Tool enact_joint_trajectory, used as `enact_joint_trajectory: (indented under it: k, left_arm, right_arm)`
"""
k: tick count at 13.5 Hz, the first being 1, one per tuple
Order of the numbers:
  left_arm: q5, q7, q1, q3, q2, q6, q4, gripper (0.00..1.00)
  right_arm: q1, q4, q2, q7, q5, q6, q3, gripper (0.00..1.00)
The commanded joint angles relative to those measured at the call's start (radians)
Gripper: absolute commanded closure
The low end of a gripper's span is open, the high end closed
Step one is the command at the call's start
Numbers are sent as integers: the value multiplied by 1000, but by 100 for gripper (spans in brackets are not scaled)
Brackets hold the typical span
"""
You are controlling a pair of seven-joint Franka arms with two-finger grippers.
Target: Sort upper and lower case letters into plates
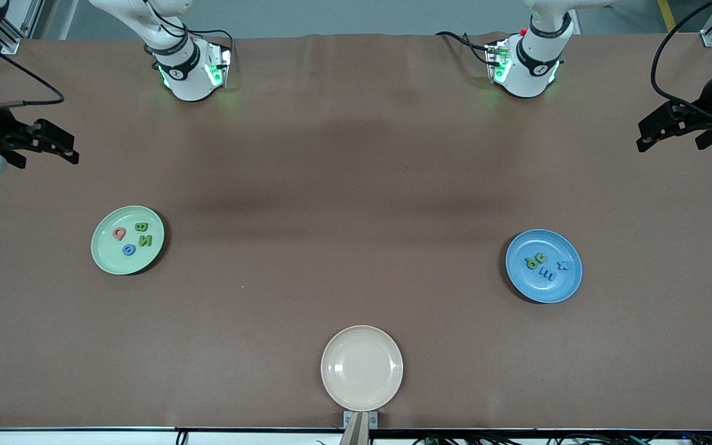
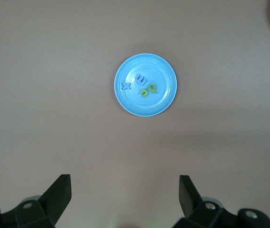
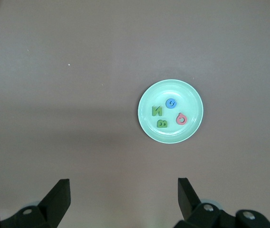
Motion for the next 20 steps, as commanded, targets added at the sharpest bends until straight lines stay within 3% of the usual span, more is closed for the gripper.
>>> enact_joint_trajectory:
  k: [1, 7, 13, 20]
  left_arm:
    - [-9, 18, 1, -1, -14, -8, -5, 0]
    - [-10, 18, 2, -1, -14, -7, -4, 0]
    - [-12, 18, 2, -1, -17, -8, -4, 0]
    - [-14, 18, 4, -1, -17, -7, -4, 0]
  right_arm:
    - [48, -30, -64, 23, -16, 3, -63, 1]
    - [96, -28, -79, 23, -16, 3, -114, 1]
    - [93, -22, -76, 23, -19, 15, -111, 1]
    - [90, 90, 2, 54, -19, 61, -113, 1]
